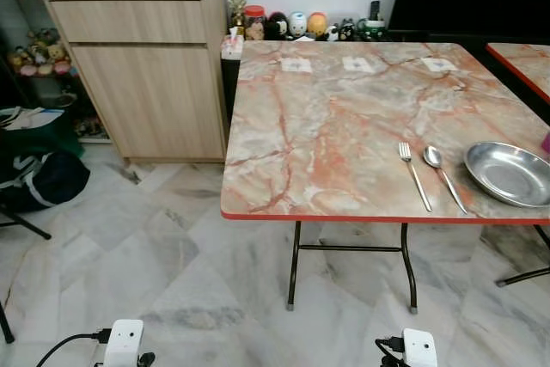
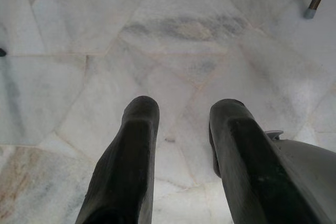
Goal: Setting the table
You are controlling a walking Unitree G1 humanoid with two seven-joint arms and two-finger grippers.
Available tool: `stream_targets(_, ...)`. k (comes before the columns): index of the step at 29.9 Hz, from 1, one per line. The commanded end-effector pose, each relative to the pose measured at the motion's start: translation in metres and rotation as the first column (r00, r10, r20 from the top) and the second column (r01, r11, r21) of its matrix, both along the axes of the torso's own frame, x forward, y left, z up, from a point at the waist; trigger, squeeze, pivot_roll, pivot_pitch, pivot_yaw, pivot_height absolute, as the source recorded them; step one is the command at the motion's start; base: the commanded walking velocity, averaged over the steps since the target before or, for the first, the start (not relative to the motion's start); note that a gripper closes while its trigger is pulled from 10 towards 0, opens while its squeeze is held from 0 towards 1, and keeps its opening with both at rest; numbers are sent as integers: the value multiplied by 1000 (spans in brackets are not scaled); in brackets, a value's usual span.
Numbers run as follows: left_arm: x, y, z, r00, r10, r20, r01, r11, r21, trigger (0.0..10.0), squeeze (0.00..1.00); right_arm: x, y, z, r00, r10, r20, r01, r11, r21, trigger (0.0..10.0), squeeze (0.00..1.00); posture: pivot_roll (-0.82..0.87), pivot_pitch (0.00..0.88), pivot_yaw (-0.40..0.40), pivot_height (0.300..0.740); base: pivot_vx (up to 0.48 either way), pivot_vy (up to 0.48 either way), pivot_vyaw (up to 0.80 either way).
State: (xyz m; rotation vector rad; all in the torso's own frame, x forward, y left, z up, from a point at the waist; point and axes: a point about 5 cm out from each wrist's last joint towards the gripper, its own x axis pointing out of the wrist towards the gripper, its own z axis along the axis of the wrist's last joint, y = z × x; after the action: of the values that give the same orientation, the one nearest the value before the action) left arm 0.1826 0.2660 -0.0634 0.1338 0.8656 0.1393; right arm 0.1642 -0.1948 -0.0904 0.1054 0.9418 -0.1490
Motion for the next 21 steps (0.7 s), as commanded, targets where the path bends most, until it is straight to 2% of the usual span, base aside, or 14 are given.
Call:
stream_targets(1,9,-43,-8,996,-87,2,86,991,-101,10000,0,31,17,12,985,-162,57,154,980,129,10000,0,233,0,-146,740,0,0,0)
stream_targets(21,13,-43,-6,996,-94,5,94,991,-100,10000,0,33,18,12,985,-164,54,156,980,123,10000,0,216,1,-135,740,0,0,0)
